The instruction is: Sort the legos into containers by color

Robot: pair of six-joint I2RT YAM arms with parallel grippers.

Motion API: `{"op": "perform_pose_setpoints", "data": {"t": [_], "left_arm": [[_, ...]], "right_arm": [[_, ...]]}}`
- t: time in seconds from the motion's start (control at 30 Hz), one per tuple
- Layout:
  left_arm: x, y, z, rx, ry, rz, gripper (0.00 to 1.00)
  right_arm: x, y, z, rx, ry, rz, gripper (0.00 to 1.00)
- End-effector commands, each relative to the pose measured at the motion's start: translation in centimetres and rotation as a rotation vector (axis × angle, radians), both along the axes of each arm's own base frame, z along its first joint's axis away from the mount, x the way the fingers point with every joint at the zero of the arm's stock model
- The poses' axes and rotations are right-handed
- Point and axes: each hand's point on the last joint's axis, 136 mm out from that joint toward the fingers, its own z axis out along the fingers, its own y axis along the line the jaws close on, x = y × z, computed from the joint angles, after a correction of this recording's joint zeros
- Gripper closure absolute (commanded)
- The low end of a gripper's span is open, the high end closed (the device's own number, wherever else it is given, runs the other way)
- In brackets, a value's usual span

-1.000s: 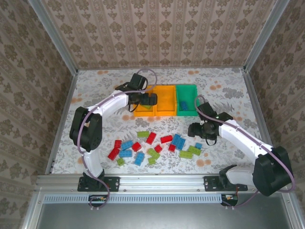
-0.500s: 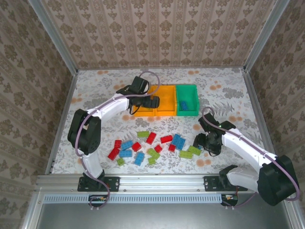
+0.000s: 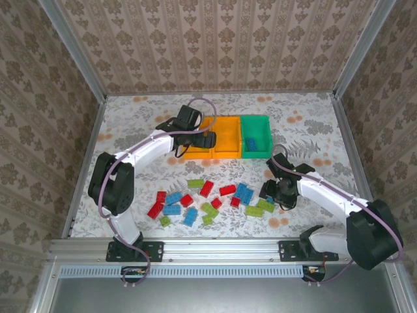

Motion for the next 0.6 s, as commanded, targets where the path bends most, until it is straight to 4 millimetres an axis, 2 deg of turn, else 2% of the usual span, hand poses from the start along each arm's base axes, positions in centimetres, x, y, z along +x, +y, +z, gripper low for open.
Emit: {"op": "perform_pose_setpoints", "data": {"t": [0.0, 0.17, 0.33, 0.4, 0.57], "left_arm": [[-0.2, 0.4, 1.0, 0.011, -0.034, -0.007, 0.0], [-0.4, 0.5, 1.0, 0.01, -0.031, -0.004, 0.0], [-0.6, 0.8, 0.7, 0.014, -0.023, 0.005, 0.0], [-0.7, 0.8, 0.5, 0.017, -0.018, 0.008, 0.0], [-1.1, 1.0, 0.3, 0.015, -0.009, 0.015, 0.0]], "right_arm": [[0.5, 0.3, -0.3, -0.011, 0.007, 0.021, 0.36], [1.3, 0.0, -0.6, -0.054, 0.011, 0.043, 0.49], [2.3, 0.0, 0.8, -0.062, -0.034, 0.05, 0.69], [3.1, 0.1, 1.9, -0.063, -0.068, 0.056, 0.73], [6.0, 0.3, 5.1, -0.088, -0.16, 0.088, 0.74]]}}
